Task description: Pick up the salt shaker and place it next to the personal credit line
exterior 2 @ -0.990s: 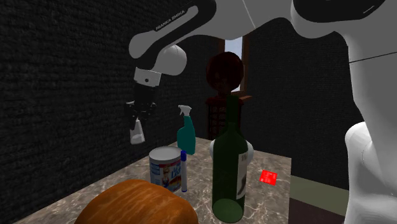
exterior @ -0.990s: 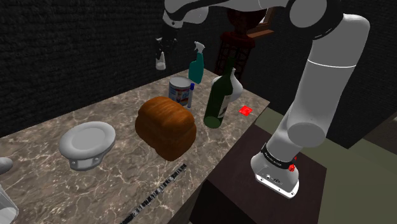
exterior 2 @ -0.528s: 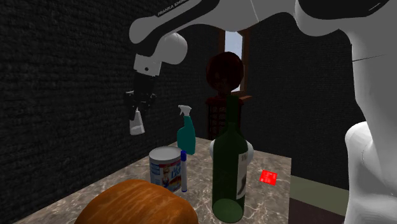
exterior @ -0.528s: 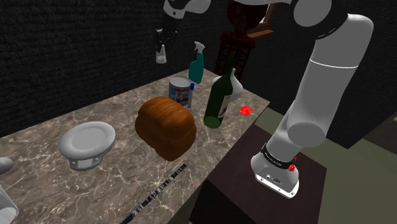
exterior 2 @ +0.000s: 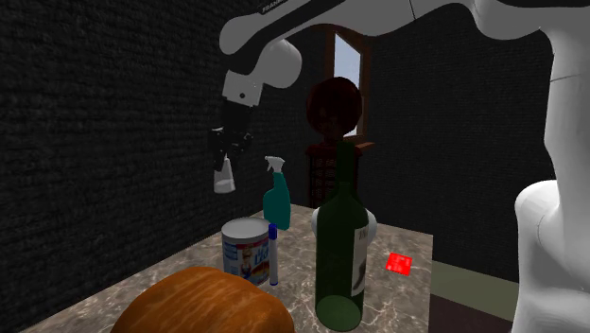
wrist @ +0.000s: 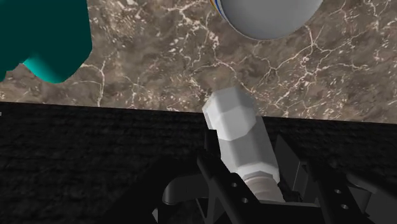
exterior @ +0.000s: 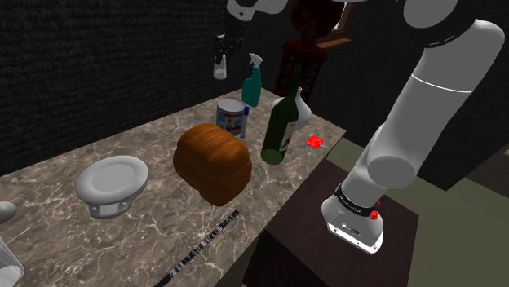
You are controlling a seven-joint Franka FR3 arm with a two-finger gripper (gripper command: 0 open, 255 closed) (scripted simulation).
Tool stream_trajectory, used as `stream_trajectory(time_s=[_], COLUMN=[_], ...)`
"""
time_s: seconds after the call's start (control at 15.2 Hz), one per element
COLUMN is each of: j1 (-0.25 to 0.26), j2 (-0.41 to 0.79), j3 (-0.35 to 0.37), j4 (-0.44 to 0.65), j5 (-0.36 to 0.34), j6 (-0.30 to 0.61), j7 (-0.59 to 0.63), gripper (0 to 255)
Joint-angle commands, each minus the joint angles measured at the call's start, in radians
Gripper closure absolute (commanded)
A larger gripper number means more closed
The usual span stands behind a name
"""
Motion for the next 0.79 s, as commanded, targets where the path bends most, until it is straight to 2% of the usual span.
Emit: stream_trajectory(time_s=[0.0,0.73], j1=[-0.012,-0.102], j2=[-0.057,-0.348], j3=[-0.011,-0.111], j4=[-0.066,-0.372], j5=[0.0,-0.026], j6=[0.005,-0.003], j7=[-0.026,-0.203], gripper=[255,255])
